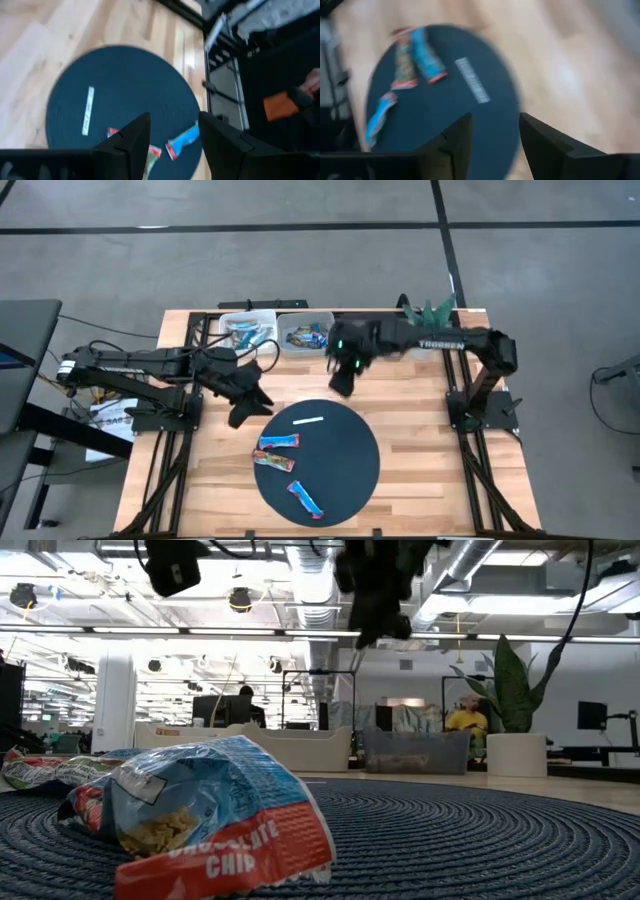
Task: Pick and place Granola Bars by type
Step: Put the red granola bar into the black bin
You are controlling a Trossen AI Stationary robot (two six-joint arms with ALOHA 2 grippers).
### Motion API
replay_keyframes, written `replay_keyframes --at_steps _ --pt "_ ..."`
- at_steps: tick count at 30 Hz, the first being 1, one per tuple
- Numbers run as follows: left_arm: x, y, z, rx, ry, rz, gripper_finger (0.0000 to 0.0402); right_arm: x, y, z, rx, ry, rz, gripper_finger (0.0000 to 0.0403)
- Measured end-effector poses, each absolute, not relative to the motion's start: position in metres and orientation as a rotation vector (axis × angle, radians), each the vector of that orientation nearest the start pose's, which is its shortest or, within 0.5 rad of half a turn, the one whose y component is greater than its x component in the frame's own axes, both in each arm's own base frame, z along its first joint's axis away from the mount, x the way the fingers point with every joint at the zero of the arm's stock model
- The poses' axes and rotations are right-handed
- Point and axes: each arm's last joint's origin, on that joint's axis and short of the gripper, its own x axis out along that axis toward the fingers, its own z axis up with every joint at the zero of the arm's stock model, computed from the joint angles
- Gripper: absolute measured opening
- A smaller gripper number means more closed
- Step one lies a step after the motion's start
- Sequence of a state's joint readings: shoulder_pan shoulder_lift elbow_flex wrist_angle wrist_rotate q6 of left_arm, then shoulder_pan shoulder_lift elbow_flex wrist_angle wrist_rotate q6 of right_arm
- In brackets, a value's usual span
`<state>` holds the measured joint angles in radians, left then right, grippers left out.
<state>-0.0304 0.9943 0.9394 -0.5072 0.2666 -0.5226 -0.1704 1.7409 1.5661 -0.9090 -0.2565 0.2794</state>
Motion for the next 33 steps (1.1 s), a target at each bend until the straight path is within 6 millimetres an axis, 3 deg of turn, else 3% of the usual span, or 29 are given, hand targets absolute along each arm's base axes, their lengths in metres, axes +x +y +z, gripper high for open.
replay_keyframes --at_steps 6,9,15,25,29,33 --pt "0.198 -0.026 0.313 -0.540 0.738 -0.188 0.0160 0.377 0.019 0.292 0.353 1.013 0.104 0.0145" --pt "0.193 -0.033 0.312 -0.531 0.771 -0.214 0.0160 0.384 0.039 0.280 0.347 1.032 0.131 0.0143" --pt "0.180 -0.044 0.316 -0.541 0.784 -0.250 0.0160 0.395 0.073 0.255 0.495 1.106 0.127 0.0141" --pt "0.167 -0.051 0.320 -0.532 0.791 -0.259 0.0160 0.406 0.150 0.223 0.678 1.205 0.207 0.0141" --pt "0.167 -0.053 0.319 -0.507 0.803 -0.276 0.0160 0.413 0.163 0.215 0.688 1.216 0.197 0.0141" --pt "0.169 -0.054 0.313 -0.489 0.860 -0.259 0.0160 0.418 0.163 0.218 0.682 1.192 0.195 0.0136"
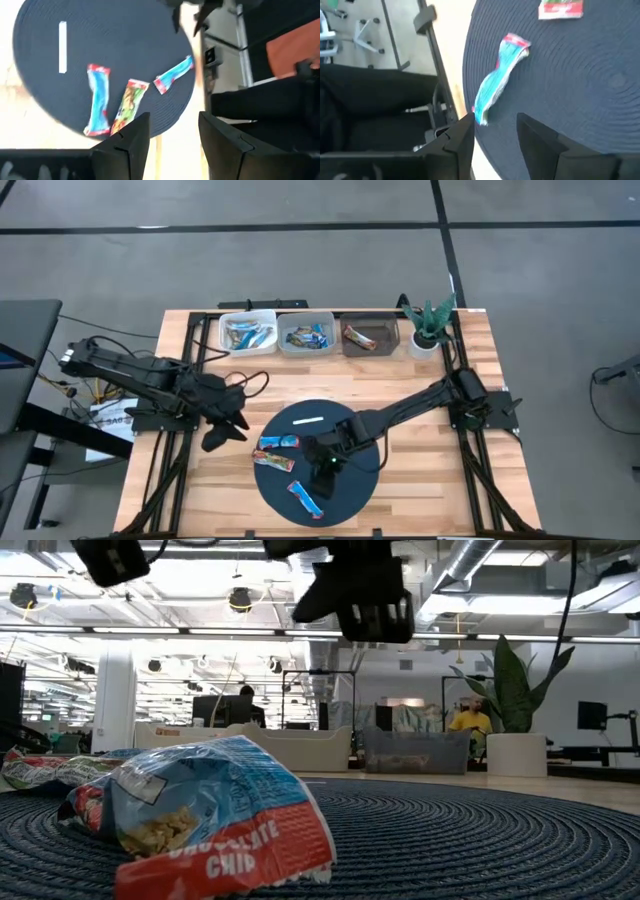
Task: Pick and place Granola Bars by type
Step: Put the red granola bar into the black bin
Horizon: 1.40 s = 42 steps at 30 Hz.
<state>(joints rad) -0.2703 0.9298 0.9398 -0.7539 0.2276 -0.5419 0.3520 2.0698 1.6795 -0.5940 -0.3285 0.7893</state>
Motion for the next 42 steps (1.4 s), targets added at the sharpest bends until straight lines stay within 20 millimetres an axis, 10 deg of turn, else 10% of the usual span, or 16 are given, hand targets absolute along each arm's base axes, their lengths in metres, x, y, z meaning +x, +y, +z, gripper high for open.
replay_keyframes --at_steps 13,26,42 --pt "0.208 -0.067 0.269 -0.339 1.079 -0.149 0.0160 0.361 0.129 0.303 0.328 1.020 0.026 0.0119" --pt "0.268 -0.075 0.197 -0.239 1.221 -0.065 0.0160 0.289 0.087 0.313 0.345 0.971 -0.091 0.0118" --pt "0.285 -0.080 0.147 -0.225 1.354 -0.008 0.0160 0.263 0.067 0.334 0.318 0.884 -0.086 0.0118"
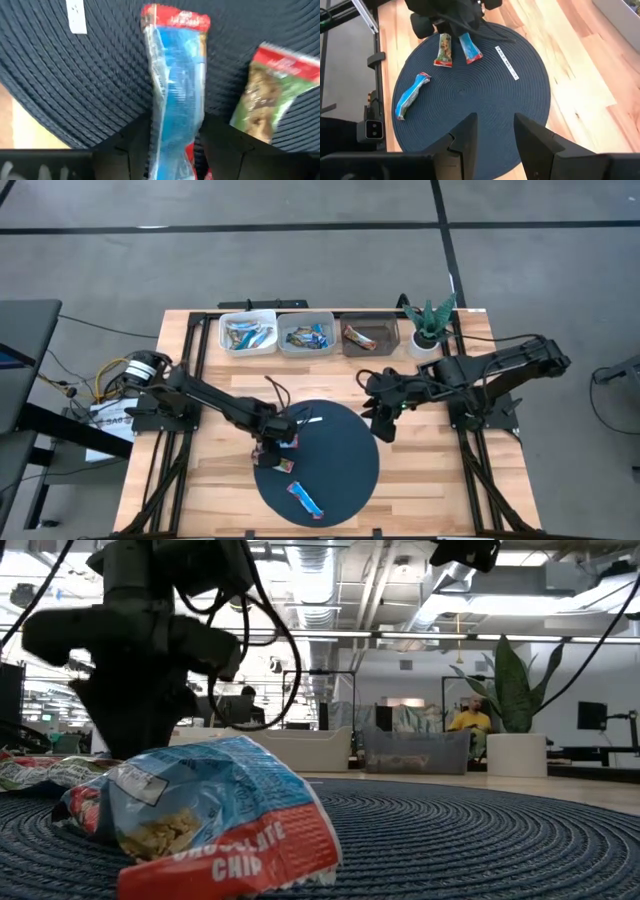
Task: Pick and place Granola Bars by type
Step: Put the red granola bar into the black bin
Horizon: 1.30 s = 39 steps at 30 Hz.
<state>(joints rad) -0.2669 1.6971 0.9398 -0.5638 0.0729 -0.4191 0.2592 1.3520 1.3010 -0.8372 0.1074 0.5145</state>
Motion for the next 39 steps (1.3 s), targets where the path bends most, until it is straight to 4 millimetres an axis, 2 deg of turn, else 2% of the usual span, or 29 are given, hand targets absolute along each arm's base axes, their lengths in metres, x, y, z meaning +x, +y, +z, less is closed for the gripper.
replay_keyframes --at_steps 7,15,17,20,23,28,34,39 --pt "0.286 -0.080 0.143 -0.235 1.362 0.024 0.0145 0.265 0.067 0.331 0.313 0.893 -0.086 0.0118" --pt "0.284 -0.079 0.157 -0.277 1.316 0.026 0.0031 0.265 0.067 0.331 0.299 0.892 -0.079 0.0118" --pt "0.283 -0.079 0.165 -0.301 1.287 0.029 0.0018 0.266 0.067 0.332 0.304 0.879 -0.084 0.0118" --pt "0.285 -0.076 0.189 -0.327 1.190 0.053 0.0017 0.268 0.065 0.334 0.332 0.845 -0.121 0.0118" --pt "0.288 -0.066 0.221 -0.362 1.052 0.108 0.0032 0.272 0.059 0.336 0.404 0.805 -0.161 0.0118" --pt "0.292 -0.044 0.275 -0.420 0.808 0.176 0.0032 0.283 0.039 0.343 0.518 0.686 -0.227 0.0125" --pt "0.295 -0.021 0.320 -0.469 0.564 0.298 0.0014 0.294 0.006 0.354 0.676 0.513 -0.322 0.0174" --pt "0.297 -0.009 0.341 -0.467 0.474 0.392 0.0040 0.301 -0.012 0.362 0.719 0.386 -0.336 0.0224"
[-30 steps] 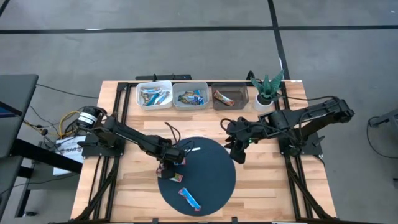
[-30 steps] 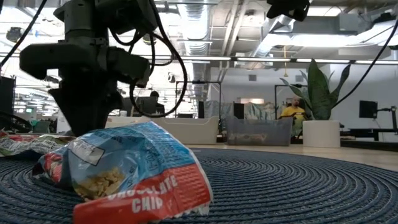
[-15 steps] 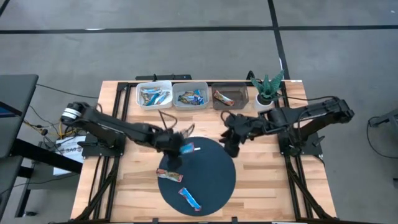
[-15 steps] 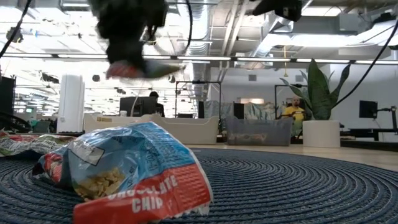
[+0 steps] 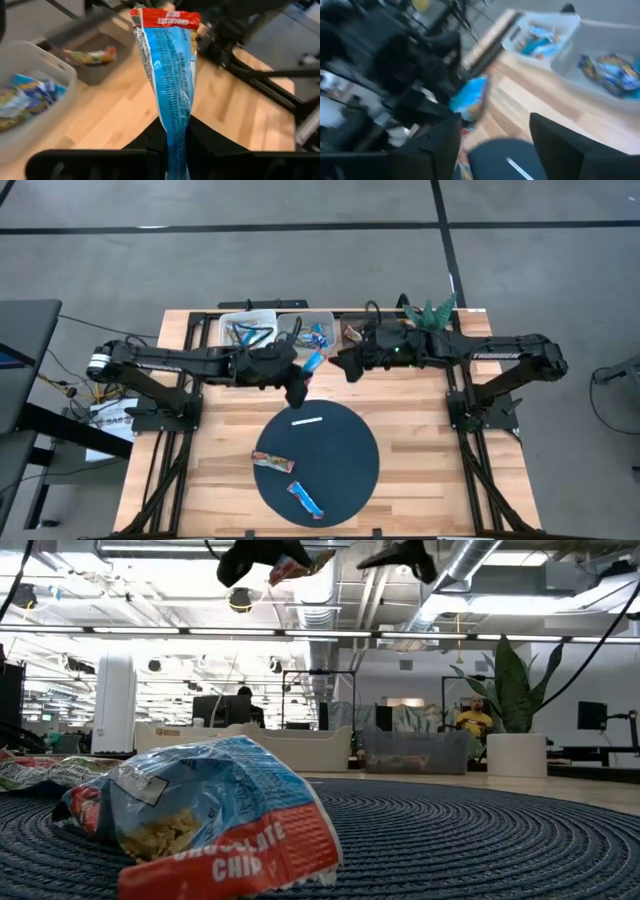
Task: Pick and place Granola Bars by type
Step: Put the red granola bar into the black bin
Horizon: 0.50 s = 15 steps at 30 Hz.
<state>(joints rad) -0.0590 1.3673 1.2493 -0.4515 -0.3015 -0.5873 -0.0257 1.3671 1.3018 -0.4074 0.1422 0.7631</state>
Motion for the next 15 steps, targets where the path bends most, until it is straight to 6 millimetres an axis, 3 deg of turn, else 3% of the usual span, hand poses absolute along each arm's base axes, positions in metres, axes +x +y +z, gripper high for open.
replay_keyframes --at_steps 5,11,15 --pt "0.298 -0.003 0.348 -0.471 0.444 0.421 0.0044 0.302 -0.019 0.369 0.735 0.307 -0.323 0.0248" --pt "0.300 -0.003 0.351 -0.475 0.410 0.415 0.0016 0.305 -0.021 0.374 0.757 0.249 -0.306 0.0249" --pt "0.304 -0.001 0.358 -0.478 0.332 0.398 0.0021 0.305 -0.021 0.374 0.785 0.251 -0.293 0.0249"
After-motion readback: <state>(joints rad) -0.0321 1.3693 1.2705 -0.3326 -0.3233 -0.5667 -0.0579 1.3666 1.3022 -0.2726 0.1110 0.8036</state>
